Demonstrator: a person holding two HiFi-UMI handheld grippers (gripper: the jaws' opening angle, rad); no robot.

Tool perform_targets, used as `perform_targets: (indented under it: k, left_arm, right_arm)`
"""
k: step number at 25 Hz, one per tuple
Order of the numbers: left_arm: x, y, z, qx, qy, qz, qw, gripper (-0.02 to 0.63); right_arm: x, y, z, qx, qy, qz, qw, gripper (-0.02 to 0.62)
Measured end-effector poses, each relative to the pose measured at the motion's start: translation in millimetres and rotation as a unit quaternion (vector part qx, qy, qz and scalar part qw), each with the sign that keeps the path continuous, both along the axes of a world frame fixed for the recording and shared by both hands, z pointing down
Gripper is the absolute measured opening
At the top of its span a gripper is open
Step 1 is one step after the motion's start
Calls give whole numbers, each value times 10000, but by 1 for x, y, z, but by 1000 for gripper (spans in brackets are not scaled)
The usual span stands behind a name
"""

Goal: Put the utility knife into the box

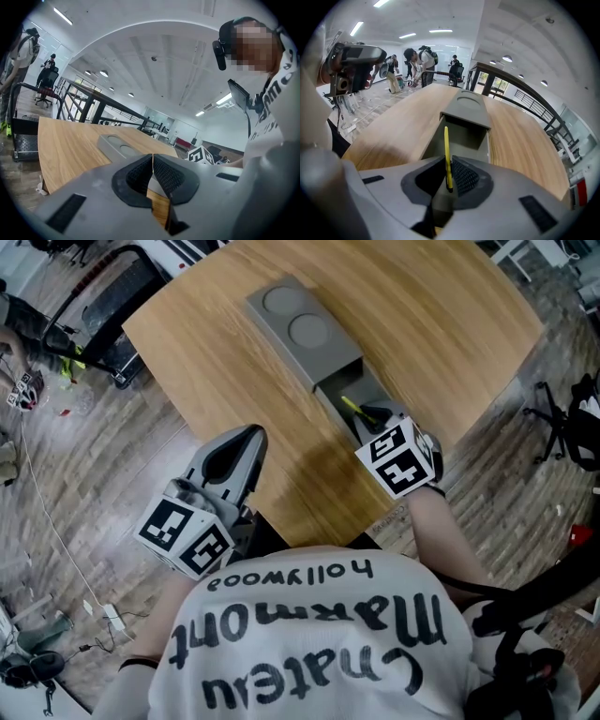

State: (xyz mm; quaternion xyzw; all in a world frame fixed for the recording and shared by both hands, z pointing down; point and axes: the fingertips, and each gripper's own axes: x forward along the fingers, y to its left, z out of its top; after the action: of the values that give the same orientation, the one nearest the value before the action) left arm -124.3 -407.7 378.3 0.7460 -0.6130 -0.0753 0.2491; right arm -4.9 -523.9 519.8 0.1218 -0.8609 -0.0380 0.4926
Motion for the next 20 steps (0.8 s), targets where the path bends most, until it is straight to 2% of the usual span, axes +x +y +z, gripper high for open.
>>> perform_targets:
  k: [5, 13, 16, 20]
  left_arm:
    - [3, -3, -1, 1, 19, 22, 10000, 12]
    - [0, -1, -1, 24, 22, 40, 10000, 12]
    - [-1, -1, -2, 24, 17, 39, 10000, 12]
    - [-1, 0, -2, 25, 51, 116, 9999, 12]
  right_arm:
    - [3, -3, -2, -166, -53, 170, 9997, 48]
    - [1, -2, -1, -154, -41, 168, 9997, 48]
    - [1, -4, -10, -217, -227, 312, 9990, 48]
    - [0, -12, -37, -247, -762, 689, 9944, 48]
